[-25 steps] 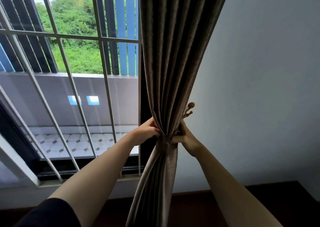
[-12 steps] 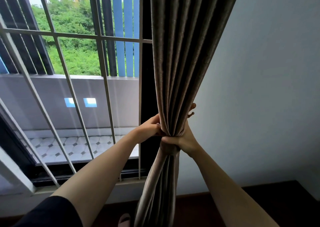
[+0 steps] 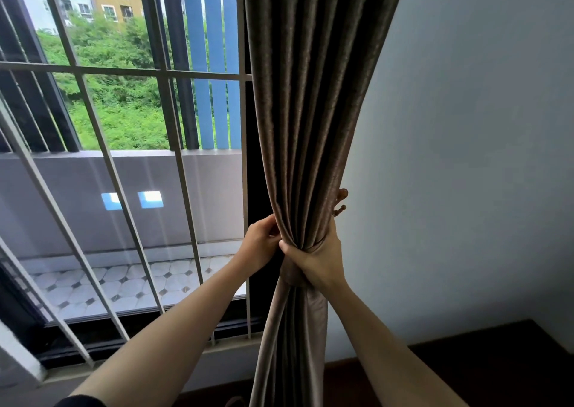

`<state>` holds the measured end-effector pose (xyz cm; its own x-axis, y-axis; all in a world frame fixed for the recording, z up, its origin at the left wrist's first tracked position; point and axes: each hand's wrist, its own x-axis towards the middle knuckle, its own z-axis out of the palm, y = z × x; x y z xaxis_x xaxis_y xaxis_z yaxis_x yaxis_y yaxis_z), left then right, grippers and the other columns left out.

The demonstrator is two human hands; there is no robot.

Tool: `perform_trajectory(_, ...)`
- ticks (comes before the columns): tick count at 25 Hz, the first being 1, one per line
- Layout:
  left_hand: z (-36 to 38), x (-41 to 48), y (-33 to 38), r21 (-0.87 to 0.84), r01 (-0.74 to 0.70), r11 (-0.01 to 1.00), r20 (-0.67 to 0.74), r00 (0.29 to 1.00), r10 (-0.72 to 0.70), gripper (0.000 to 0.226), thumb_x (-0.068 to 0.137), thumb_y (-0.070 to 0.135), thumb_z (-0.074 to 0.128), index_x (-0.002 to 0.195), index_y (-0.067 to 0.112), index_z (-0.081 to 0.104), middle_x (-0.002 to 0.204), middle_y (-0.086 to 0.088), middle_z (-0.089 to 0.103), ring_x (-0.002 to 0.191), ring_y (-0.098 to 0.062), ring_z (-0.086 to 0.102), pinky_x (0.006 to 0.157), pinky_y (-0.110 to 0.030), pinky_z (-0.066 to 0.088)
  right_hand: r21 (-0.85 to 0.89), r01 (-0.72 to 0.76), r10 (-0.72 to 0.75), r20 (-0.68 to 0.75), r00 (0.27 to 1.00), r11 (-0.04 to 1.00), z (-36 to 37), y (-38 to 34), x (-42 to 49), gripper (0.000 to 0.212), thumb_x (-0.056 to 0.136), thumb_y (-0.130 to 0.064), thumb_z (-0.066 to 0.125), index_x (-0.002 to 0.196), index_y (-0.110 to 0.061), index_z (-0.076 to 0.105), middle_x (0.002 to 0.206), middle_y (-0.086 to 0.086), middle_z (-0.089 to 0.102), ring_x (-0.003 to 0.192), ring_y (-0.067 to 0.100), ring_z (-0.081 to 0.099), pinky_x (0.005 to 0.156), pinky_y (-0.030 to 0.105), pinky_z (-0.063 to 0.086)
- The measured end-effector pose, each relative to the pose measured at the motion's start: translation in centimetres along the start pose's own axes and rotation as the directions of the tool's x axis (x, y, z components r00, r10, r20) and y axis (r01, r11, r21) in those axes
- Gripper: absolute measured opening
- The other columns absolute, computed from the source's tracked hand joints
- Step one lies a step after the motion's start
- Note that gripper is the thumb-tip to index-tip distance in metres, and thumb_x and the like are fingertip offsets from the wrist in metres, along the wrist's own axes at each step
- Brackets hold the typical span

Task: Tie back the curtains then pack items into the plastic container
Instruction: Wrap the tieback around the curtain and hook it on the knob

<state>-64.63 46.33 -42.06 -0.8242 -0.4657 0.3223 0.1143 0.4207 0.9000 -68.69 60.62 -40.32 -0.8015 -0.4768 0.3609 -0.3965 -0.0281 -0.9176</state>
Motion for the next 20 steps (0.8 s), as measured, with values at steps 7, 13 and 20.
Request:
perform_trajectory(7,-2.5,1.9,1.6,0.171,-0.264,0.949,0.232,0.947,0.222,0.034,0.079,0.014,0.067,0.095,0.044,0.063,0.097,0.024,0.061,0.094,-0.009,0.061,0.089,-0.027,0.051,0.125,-0.013,0.031,-0.148,0.988,0.992,0.7,-0.2,-0.3,0.055,0.071,-0.014,0.080,0.111,-0.037,0.052,0.099,-0.024,0.062,0.092,-0.008,0.062,0.080,0.012,0.049)
perform_trajectory(13,-3.2,2.5,2.4,0.188,-0.193,0.963,0.385,0.917,0.108,0.023,0.089,0.005,0.059,0.102,0.024,0.059,0.092,0.010,0.070,0.087,0.002,0.062,0.078,-0.012,0.049,0.139,0.012,0.004,-0.119,0.993,0.990,0.5,-0.5,-0.3,0.052,0.074,-0.008,0.076,0.110,-0.035,0.049,0.099,-0.025,0.059,0.088,-0.017,0.058,0.071,0.002,0.046)
perform_trajectory(20,-1.8,2.9,2.7,0.545,-0.220,0.809,0.318,0.947,0.043,0.027,0.094,0.027,0.052,0.092,0.004,0.067,0.075,-0.007,0.064,0.065,-0.015,0.054,0.064,-0.023,0.039,0.103,0.021,-0.012,-0.086,0.996,0.994,-0.2,-0.7,-0.2,0.055,0.076,-0.009,0.075,0.116,-0.034,0.045,0.104,-0.023,0.058,0.089,-0.018,0.057,0.072,0.003,0.046)
